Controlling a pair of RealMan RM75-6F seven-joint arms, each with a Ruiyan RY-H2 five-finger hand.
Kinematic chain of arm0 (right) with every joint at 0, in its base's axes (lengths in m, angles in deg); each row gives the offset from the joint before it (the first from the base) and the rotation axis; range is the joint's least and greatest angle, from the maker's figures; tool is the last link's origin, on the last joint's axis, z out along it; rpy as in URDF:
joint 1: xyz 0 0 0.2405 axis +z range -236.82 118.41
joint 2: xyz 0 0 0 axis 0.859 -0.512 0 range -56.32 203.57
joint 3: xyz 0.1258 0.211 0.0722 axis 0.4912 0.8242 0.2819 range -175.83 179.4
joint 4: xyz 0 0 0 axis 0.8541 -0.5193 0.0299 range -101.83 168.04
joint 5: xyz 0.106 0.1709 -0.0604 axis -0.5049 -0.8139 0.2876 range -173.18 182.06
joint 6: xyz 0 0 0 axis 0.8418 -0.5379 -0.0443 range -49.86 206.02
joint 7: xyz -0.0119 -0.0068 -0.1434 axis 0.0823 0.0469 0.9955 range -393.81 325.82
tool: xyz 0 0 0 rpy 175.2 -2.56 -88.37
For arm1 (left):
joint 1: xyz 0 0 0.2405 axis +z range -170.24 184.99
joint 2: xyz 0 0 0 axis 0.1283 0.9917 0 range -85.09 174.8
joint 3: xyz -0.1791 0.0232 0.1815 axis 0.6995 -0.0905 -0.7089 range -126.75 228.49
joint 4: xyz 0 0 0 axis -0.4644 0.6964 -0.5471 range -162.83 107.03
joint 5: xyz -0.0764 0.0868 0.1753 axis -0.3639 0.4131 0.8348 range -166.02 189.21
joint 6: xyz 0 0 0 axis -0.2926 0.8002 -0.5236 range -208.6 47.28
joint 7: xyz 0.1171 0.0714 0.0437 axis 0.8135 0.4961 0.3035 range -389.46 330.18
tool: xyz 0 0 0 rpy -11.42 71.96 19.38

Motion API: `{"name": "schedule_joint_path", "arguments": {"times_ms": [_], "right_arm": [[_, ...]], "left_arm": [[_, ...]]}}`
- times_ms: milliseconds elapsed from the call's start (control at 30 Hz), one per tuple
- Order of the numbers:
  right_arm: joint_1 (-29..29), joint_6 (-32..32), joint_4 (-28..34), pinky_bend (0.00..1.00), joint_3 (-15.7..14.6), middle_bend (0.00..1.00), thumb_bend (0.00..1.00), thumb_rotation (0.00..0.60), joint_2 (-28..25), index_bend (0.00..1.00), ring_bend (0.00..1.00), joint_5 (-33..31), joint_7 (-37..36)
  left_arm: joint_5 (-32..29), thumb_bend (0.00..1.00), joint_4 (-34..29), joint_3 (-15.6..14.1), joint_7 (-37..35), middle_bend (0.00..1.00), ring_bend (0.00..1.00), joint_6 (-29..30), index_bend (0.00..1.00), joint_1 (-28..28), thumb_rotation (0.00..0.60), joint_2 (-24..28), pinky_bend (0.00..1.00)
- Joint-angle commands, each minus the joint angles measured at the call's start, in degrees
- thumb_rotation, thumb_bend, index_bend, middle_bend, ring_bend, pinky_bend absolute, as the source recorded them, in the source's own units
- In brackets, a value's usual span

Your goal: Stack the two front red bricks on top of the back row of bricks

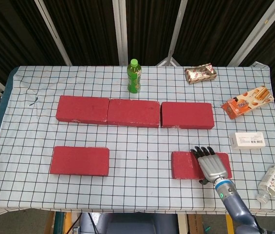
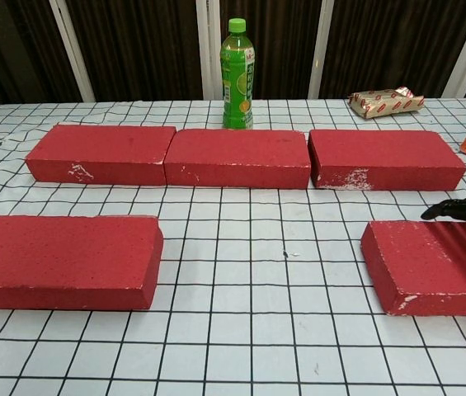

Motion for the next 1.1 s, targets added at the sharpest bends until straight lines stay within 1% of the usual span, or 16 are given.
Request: {"name": "schedule_joint_path", "arguments": {"times_ms": [33,100,233,300,367,467,567,767,867,967,1100], "right_arm": [[0.97,-0.37,-0.33,0.0,-0.35,0.02,0.19,0.6,0.71,0.0,0.0,-1.35,1.03],[1.49,-0.82,-0.47,0.0,-0.55,0.04,0.19,0.6,1.09,0.0,0.02,-2.01,1.42],[2.15,-1.46,-0.7,0.0,-0.98,0.11,0.19,0.6,1.52,0.01,0.1,-2.29,1.47],[2.43,-1.52,-0.55,0.0,-1.19,0.15,0.19,0.6,1.45,0.04,0.13,-2.25,1.35],[2.63,-1.62,-0.38,0.0,-1.33,0.19,0.19,0.6,1.28,0.1,0.17,-1.83,0.81],[3.11,-1.44,0.0,0.0,-1.71,0.22,0.19,0.6,0.8,0.16,0.2,-1.72,0.61],[3.57,-1.28,0.24,0.0,-1.93,0.24,0.19,0.6,0.44,0.21,0.22,-1.68,0.36],[4.4,-2.09,2.08,0.0,-1.52,0.26,0.19,0.6,-1.07,0.25,0.23,-0.8,-0.25],[5.59,-2.69,4.1,0.0,-0.36,0.27,0.19,0.6,-2.9,0.26,0.24,-1.21,0.27],[7.64,-3.33,6.47,0.0,1.63,0.27,0.19,0.6,-5.15,0.26,0.24,-3.37,1.66],[13.04,-2.82,8.95,0.0,6.21,0.27,0.19,0.6,-8.38,0.26,0.24,-10.84,4.4]], "left_arm": [[-0.07,0.03,-0.01,0.02,-0.03,0.0,0.0,-0.08,0.05,-0.03,0.6,0.04,0.09],[-0.12,0.03,0.02,0.01,-0.09,0.0,0.0,-0.13,0.05,-0.03,0.6,0.07,0.09],[-0.22,0.03,-0.01,0.01,-0.11,0.0,0.0,-0.28,0.05,-0.08,0.6,0.09,0.09],[-0.25,0.03,-0.16,-0.02,-0.06,0.0,0.0,-0.38,0.05,-0.11,0.6,0.13,0.09],[-0.27,0.03,-0.22,-0.01,-0.04,0.0,0.0,-0.38,0.06,-0.11,0.6,0.13,0.09],[-0.24,0.03,-0.26,-0.05,0.0,0.0,0.0,-0.38,0.06,-0.11,0.6,0.13,0.09],[-0.28,0.03,-0.33,-0.1,-0.02,0.0,0.0,-0.45,0.07,-0.08,0.6,0.2,0.09],[-0.63,0.03,-0.37,0.01,-0.26,0.0,0.0,-0.48,0.07,-0.05,0.6,0.31,0.09],[-1.11,0.03,-0.31,0.17,-0.23,0.0,0.0,-0.76,0.08,-0.16,0.6,0.29,0.09],[-1.73,0.03,-0.16,0.41,-0.09,0.0,0.0,-1.27,0.08,-0.42,0.6,0.2,0.09],[-3.15,0.03,0.05,0.99,0.31,0.0,0.0,-1.98,0.08,-0.8,0.6,-0.04,0.09]]}}
